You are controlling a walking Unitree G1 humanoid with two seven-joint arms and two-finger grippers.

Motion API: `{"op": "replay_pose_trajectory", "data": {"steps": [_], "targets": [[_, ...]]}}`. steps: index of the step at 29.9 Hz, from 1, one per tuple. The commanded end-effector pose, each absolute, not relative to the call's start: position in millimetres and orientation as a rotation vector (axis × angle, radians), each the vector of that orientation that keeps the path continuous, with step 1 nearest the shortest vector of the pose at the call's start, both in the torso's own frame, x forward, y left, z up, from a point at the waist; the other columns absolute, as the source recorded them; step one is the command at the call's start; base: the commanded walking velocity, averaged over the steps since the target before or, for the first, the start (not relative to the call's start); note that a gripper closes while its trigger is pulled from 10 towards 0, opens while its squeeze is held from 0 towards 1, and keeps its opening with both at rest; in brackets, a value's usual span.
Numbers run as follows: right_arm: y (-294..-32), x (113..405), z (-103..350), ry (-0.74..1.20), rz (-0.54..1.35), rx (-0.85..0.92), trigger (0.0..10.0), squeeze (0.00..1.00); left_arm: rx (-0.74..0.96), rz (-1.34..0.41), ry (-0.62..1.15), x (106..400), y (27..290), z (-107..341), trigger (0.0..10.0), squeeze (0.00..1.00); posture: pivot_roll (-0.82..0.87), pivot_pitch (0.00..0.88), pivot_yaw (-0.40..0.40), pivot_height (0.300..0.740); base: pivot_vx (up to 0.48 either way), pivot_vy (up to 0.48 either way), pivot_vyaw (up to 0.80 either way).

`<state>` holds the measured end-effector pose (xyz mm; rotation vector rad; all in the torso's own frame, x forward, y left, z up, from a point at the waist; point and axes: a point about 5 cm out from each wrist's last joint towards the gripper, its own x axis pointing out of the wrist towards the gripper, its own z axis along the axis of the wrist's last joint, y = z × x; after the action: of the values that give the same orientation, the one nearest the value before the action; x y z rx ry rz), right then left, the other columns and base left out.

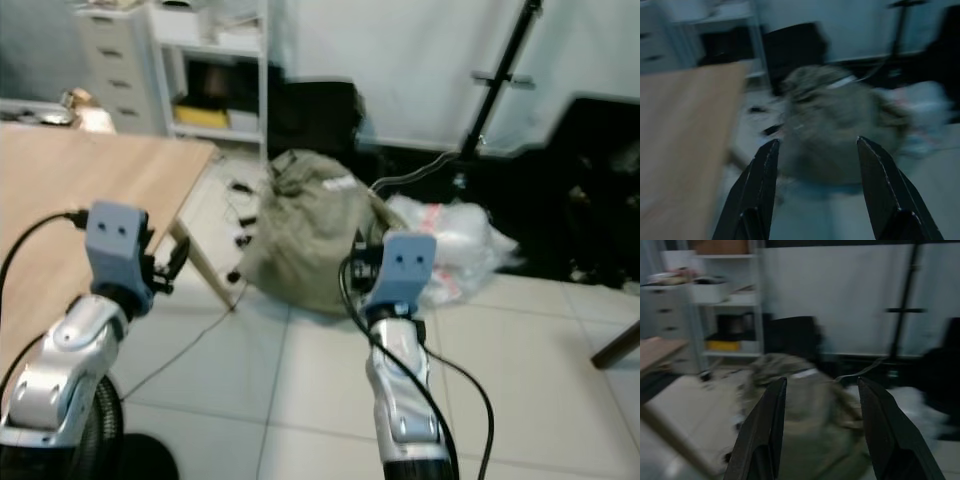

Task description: Setting the table

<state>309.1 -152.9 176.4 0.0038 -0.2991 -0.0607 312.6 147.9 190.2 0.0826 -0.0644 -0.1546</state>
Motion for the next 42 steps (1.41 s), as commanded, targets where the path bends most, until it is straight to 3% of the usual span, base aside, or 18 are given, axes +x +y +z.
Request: {"op": "replay_pose_trajectory", "data": {"steps": [1,42], "targets": [[-153,308,174,-0.289,-0.067,0.005,10.0,0.0,0.089,-0.15,-0.056,312,149,189,10.0,0.0,0.01,0.0,0.079,0.74,0.0,0.0,-0.78],[-154,306,175,-0.286,-0.079,0.006,10.0,0.0,0.081,-0.206,-0.063,313,136,189,10.0,0.0,0.0,0.0,0.077,0.74,0.0,0.0,-0.78]]}}
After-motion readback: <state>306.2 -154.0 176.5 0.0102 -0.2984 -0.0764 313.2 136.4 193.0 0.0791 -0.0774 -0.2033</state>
